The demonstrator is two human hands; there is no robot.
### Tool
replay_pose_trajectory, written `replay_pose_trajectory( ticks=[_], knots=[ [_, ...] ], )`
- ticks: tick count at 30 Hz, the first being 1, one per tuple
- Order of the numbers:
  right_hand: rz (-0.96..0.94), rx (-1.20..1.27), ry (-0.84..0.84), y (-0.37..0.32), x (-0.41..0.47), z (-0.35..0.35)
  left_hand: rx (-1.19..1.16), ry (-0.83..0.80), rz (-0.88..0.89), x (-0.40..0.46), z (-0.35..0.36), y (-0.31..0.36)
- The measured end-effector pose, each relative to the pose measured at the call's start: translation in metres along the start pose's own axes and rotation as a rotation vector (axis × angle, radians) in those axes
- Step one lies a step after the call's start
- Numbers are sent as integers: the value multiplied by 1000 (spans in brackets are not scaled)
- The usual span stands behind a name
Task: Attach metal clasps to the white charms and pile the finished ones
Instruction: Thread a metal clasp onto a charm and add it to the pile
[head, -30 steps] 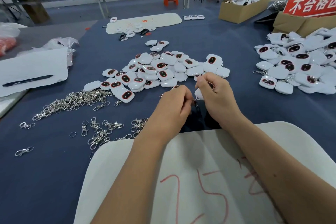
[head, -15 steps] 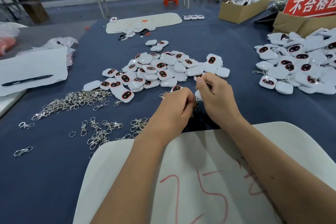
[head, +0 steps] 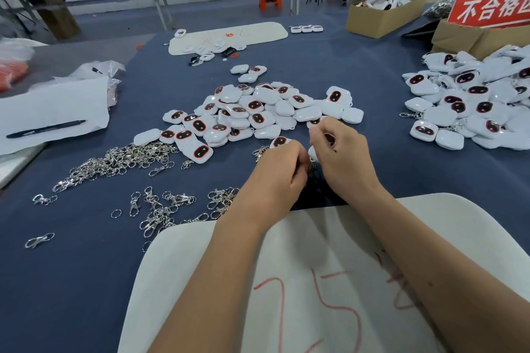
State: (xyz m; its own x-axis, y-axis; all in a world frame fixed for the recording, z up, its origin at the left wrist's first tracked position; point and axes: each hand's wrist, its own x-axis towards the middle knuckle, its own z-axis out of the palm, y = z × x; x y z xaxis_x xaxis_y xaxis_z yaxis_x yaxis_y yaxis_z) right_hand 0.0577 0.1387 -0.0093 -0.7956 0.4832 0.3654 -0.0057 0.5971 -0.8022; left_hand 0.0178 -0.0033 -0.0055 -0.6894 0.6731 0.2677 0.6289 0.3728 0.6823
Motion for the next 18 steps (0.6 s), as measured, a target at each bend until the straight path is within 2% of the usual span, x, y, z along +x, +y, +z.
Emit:
replay_pose_trajectory(
  ticks=[9, 18],
  knots=[
    [-36, -22, 22, -1, -3, 0, -12, 49, -31, -1, 1, 2],
    [-174, -136, 113, -10, -9, 2, -26, 55, -52, 1, 1, 2]
  ],
)
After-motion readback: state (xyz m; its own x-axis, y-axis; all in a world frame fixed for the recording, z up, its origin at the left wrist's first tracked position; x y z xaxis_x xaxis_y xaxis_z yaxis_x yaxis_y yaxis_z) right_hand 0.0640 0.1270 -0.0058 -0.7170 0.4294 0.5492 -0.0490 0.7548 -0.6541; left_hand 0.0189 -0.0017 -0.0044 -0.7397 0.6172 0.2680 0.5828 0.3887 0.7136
